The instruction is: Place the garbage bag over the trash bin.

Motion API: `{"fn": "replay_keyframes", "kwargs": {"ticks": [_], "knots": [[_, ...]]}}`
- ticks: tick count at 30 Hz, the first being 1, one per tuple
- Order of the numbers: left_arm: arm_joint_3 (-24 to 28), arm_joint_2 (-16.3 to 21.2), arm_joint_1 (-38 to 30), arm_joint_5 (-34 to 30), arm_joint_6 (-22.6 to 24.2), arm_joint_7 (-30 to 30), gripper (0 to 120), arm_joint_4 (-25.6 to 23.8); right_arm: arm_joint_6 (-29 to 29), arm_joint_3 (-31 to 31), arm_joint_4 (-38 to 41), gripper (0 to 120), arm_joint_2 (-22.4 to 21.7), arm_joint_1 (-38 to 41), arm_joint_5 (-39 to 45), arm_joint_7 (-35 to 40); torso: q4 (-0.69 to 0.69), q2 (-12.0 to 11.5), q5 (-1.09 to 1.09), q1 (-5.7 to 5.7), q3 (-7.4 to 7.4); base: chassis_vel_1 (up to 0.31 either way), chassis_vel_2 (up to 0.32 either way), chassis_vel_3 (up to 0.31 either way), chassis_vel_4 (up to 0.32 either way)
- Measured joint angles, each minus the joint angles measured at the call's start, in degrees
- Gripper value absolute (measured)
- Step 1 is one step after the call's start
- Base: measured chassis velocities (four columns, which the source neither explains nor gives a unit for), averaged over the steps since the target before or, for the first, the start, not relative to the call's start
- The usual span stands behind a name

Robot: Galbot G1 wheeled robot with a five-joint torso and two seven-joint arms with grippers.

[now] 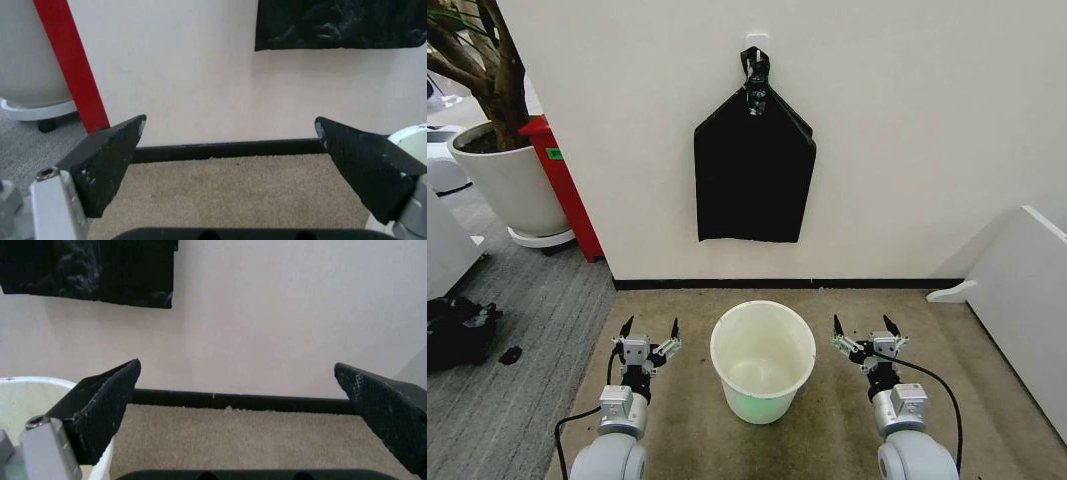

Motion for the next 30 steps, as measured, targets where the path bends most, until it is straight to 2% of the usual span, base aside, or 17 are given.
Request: {"fn": "replay_keyframes", "kwargs": {"ticks": [30], "knots": [[0.00,0.00,0.00,0.00,0.00,0.00,100,0.00,0.00,0.00,0.00,100,0.00,0.00,0.00,0.00,0.00,0.00,0.00,0.00,0.00,0.000,0.000,0.000,0.000]]}}
